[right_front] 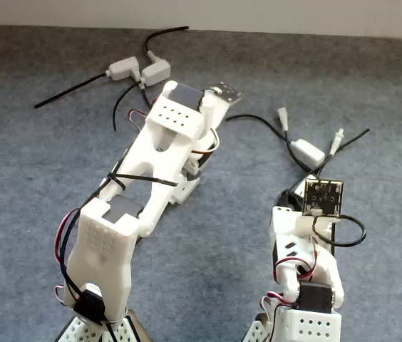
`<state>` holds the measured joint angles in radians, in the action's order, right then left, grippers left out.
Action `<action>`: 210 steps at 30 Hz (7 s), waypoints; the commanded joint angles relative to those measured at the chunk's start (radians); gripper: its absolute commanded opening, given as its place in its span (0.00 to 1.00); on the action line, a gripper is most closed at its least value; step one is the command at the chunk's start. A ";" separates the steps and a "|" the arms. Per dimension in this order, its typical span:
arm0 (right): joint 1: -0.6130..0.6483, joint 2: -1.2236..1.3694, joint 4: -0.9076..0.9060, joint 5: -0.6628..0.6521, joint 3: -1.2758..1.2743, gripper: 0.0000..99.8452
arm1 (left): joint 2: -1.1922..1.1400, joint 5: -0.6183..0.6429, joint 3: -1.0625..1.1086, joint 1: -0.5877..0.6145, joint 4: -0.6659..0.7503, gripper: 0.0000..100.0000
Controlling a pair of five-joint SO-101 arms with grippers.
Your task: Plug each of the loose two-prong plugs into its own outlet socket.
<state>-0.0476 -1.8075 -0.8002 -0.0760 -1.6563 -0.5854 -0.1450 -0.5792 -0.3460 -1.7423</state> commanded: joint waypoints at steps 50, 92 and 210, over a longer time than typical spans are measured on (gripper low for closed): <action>-0.012 -0.015 0.024 0.008 -0.107 0.01 | 0.019 0.157 0.150 0.008 0.107 0.01; -0.015 -0.015 0.024 0.006 -0.107 0.01 | 0.328 0.072 0.857 -0.254 0.374 0.10; -0.012 -0.015 0.024 0.006 -0.107 0.01 | 0.972 0.078 1.285 -0.278 0.873 0.00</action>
<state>-0.0506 -1.8075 -0.7971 -0.0744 -1.6594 0.2892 -0.0729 0.6114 -0.6421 -1.0242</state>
